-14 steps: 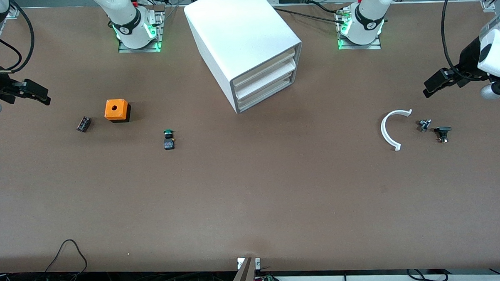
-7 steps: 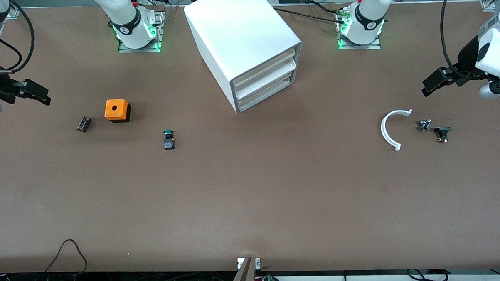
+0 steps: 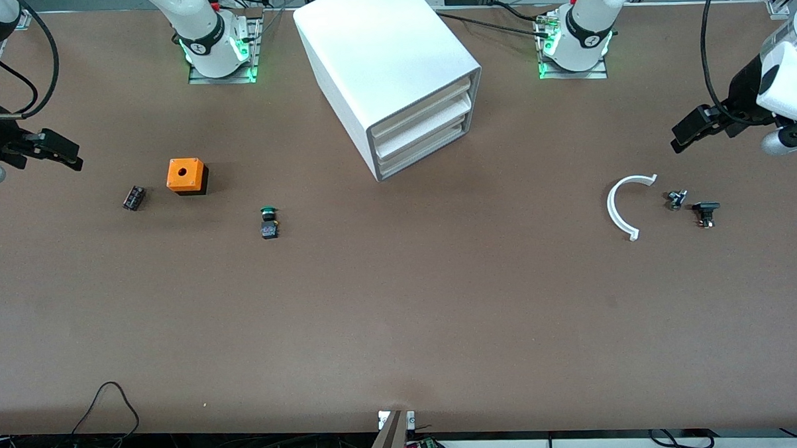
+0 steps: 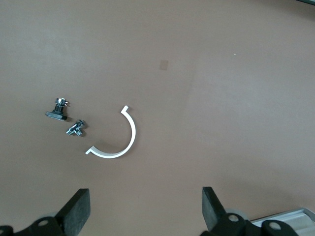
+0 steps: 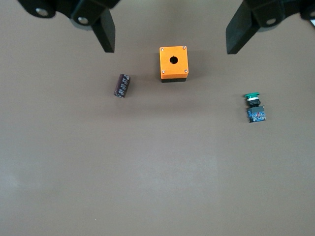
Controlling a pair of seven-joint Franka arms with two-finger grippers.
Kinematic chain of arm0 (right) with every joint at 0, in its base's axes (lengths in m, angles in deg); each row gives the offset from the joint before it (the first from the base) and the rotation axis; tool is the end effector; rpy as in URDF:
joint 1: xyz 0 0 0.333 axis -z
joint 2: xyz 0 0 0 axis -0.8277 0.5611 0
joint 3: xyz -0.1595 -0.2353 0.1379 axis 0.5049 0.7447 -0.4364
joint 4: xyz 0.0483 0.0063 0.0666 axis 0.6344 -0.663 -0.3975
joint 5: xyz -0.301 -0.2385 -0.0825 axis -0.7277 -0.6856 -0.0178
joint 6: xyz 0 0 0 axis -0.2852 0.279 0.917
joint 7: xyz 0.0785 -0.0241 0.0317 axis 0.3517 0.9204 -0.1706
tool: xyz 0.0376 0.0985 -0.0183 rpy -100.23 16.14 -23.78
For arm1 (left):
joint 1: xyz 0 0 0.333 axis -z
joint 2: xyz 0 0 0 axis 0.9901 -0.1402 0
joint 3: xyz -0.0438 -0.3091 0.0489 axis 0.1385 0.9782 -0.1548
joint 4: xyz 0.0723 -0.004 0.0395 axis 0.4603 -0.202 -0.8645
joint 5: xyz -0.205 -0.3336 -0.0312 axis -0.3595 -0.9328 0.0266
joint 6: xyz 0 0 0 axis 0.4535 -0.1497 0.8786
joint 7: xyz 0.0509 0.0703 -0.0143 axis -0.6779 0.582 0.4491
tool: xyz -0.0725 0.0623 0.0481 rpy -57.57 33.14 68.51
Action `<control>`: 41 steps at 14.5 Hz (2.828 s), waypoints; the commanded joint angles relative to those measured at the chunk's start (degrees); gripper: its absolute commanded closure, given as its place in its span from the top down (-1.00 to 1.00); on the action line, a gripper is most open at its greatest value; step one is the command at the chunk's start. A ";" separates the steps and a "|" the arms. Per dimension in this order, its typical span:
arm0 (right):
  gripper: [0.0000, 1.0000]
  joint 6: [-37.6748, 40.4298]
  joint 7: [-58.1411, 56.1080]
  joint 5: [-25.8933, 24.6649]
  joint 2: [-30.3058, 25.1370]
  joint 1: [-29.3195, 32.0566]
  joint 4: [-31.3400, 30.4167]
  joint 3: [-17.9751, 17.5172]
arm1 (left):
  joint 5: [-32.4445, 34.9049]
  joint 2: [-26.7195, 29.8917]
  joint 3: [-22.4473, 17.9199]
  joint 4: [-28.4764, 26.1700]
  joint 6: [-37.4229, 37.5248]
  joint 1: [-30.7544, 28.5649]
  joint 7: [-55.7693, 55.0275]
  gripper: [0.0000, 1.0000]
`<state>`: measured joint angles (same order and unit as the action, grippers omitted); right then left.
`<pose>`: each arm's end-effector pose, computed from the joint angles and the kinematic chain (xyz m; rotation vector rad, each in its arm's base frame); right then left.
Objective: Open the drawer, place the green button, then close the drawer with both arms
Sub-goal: 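Reach the right gripper to the green button while the left gripper reaches the drawer, then grasp the green button with the right gripper while the left gripper pulls the drawer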
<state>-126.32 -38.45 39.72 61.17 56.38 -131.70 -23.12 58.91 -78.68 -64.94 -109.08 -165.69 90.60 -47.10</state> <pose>0.5435 -0.0404 0.5644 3.0861 -0.0670 -0.0246 0.5428 -0.0438 0.6168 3.1140 0.4120 0.0174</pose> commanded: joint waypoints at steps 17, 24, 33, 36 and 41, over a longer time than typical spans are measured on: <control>1.00 -7.54 0.69 7.39 12.52 -9.21 -0.46 -2.12 | -17.54 -21.13 7.49 -7.93 -6.18 -1.18 14.63 1.00; 1.00 -17.10 1.57 8.28 19.03 -9.57 -3.96 -5.83 | -45.07 -27.02 16.08 -24.46 -22.11 -0.31 33.81 1.00; 1.00 -30.66 1.30 7.23 20.27 -9.57 -15.40 -9.87 | -60.13 -27.73 27.26 -34.24 -30.75 0.92 44.29 0.78; 1.00 -33.73 2.26 5.21 22.20 -9.65 -16.54 -11.36 | -60.92 -27.73 27.88 -35.56 -30.84 1.01 44.29 0.43; 1.00 -39.62 7.01 5.12 23.69 -9.66 -20.15 -12.15 | -60.83 -27.47 27.10 -34.95 -32.50 0.14 44.02 -1.00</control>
<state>-164.25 -33.95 46.09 84.84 46.57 -150.70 -34.46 -0.78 -107.29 -37.73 -142.78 -195.98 91.71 -4.17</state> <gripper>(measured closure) 0.000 0.634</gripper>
